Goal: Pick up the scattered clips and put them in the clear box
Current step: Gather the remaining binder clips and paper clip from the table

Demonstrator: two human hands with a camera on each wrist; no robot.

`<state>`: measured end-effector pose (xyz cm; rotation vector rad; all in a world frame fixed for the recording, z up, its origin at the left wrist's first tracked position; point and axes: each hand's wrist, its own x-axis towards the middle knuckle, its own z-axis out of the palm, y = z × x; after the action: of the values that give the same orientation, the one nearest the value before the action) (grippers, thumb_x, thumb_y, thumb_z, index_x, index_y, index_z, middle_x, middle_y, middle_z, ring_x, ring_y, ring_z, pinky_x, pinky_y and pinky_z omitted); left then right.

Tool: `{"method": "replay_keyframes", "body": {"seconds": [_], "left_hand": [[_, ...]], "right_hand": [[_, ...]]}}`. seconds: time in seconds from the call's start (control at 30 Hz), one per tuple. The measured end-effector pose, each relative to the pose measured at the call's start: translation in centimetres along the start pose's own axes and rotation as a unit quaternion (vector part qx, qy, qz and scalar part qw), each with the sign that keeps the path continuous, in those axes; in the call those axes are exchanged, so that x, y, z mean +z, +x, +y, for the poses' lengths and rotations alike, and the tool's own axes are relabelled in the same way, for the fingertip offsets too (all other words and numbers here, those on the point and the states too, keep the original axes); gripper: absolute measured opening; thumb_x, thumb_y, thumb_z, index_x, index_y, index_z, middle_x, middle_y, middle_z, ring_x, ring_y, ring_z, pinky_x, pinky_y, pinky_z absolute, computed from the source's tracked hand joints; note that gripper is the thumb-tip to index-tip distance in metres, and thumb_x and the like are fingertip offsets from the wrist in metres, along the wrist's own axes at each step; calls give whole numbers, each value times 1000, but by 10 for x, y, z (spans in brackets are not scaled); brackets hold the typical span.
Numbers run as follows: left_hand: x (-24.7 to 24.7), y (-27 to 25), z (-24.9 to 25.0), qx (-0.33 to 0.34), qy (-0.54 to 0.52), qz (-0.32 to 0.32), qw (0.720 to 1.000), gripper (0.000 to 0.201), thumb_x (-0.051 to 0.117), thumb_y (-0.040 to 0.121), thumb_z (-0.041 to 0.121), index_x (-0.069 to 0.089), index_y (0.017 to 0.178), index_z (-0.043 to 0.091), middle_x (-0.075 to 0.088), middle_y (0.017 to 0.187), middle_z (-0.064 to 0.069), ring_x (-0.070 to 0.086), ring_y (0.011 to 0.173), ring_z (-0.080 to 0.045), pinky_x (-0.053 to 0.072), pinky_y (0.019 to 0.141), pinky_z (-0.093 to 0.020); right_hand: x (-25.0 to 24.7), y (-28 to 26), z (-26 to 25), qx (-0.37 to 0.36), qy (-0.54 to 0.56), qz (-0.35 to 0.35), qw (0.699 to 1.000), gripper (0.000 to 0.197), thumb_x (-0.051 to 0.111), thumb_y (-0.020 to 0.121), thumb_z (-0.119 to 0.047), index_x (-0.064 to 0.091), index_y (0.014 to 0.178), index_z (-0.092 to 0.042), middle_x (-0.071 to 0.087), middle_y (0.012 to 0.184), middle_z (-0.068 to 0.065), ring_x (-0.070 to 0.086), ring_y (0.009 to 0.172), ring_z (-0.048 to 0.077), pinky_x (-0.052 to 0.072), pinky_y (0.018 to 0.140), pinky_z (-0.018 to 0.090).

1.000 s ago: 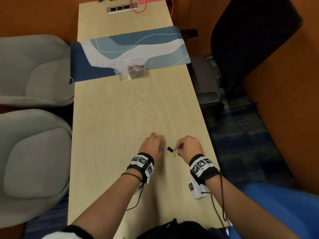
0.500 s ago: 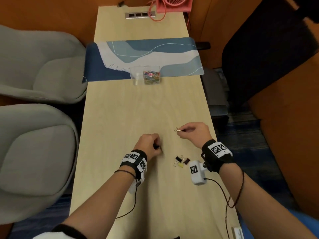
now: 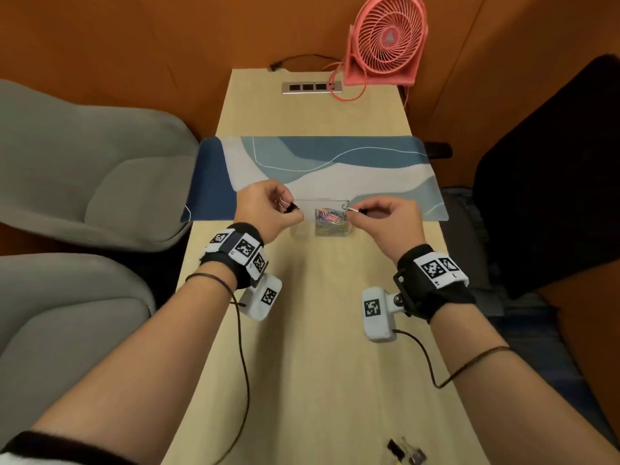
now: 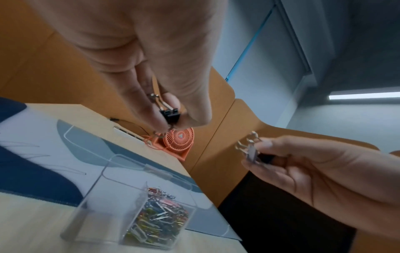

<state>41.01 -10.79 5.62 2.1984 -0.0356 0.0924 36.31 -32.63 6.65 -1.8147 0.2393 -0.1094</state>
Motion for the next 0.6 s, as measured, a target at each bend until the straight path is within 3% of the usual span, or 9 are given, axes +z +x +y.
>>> {"method": "replay_keyframes", "body": {"seconds": [0.17, 0.37, 0.47, 0.6], "left_hand": [[32, 37, -23, -8, 26, -39, 999, 16, 77, 63, 13, 64, 73, 15, 70, 72, -5, 52, 52, -8, 50, 55, -15], [54, 51, -42, -4, 53, -38, 998, 15, 80, 67, 12, 70, 75, 19, 68, 69, 6, 63, 59, -8, 58, 69, -24], [57, 49, -49, 8, 87, -38, 995, 18, 85, 70, 19, 76, 86, 19, 72, 81, 4, 68, 68, -8, 59, 77, -28], [56, 42, -53, 48, 113, -27, 992, 20, 85, 73, 23, 77, 91, 19, 67, 92, 1, 64, 68, -8, 58, 75, -29]], "right_hand": [[30, 36, 15, -6, -30, -24, 999, 9, 81, 71, -12, 76, 78, -14, 73, 75, -2, 61, 62, -4, 49, 64, 7], [39, 58, 31, -9, -54, -18, 998, 8, 79, 71, -11, 77, 77, -15, 74, 75, -2, 65, 66, 1, 53, 67, 11], [44, 65, 33, -13, -66, -21, 997, 7, 78, 72, -10, 77, 76, -15, 74, 71, -1, 68, 66, 7, 56, 65, 15], [58, 74, 33, -48, -104, -30, 993, 8, 77, 71, -8, 76, 74, -16, 72, 68, -4, 66, 60, 1, 53, 65, 11]]}}
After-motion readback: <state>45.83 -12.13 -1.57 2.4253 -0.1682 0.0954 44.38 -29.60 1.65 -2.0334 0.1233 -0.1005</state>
